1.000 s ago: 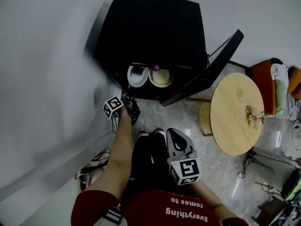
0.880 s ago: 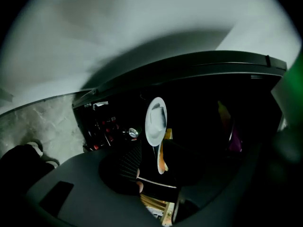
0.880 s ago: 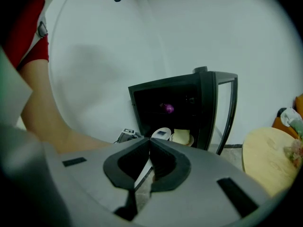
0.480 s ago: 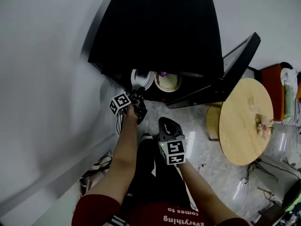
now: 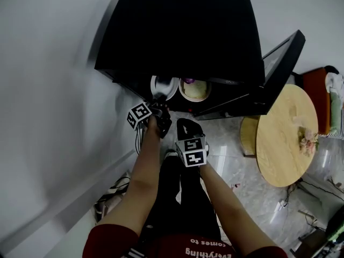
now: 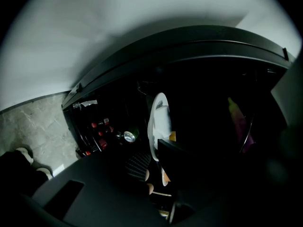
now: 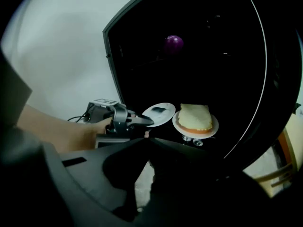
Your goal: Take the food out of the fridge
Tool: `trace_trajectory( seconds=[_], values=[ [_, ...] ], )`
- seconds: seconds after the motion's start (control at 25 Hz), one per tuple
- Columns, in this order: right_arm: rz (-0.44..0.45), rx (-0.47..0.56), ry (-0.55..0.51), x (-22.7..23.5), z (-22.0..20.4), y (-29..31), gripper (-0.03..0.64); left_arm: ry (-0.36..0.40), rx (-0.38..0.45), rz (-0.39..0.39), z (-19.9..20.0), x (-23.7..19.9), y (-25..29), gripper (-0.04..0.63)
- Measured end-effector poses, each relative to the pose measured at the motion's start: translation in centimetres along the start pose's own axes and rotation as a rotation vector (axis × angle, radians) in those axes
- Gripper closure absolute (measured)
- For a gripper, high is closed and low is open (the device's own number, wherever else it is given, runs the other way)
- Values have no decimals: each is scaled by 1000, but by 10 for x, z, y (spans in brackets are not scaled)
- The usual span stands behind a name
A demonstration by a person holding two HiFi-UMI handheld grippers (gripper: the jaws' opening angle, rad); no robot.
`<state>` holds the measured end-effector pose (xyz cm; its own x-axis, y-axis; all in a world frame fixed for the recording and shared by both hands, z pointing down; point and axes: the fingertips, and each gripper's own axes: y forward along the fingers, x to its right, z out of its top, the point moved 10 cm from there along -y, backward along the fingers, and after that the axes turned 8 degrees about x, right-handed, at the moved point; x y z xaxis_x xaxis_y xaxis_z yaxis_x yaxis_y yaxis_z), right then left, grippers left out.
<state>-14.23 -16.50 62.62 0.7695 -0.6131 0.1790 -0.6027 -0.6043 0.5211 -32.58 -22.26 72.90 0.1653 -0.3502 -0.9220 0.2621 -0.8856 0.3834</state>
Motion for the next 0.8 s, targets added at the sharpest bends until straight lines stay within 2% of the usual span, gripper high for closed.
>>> trace_trajectory(
  seconds=[0.2, 0.32, 0.48, 0.8],
  values=[
    [-3, -15, 14, -1, -8, -2, 605, -15, 41, -35, 0, -1, -3, 565],
    [-6, -6, 17, -3, -6, -4, 604, -9, 30, -51, -2, -3, -5, 566],
    [-15, 10, 24, -3, -1, -8, 604, -38, 31, -62, -5, -5, -14, 565],
    [-36, 37, 83, -14, 7, -33, 604, -85, 19, -92, -9, -8, -59, 565]
  ],
)
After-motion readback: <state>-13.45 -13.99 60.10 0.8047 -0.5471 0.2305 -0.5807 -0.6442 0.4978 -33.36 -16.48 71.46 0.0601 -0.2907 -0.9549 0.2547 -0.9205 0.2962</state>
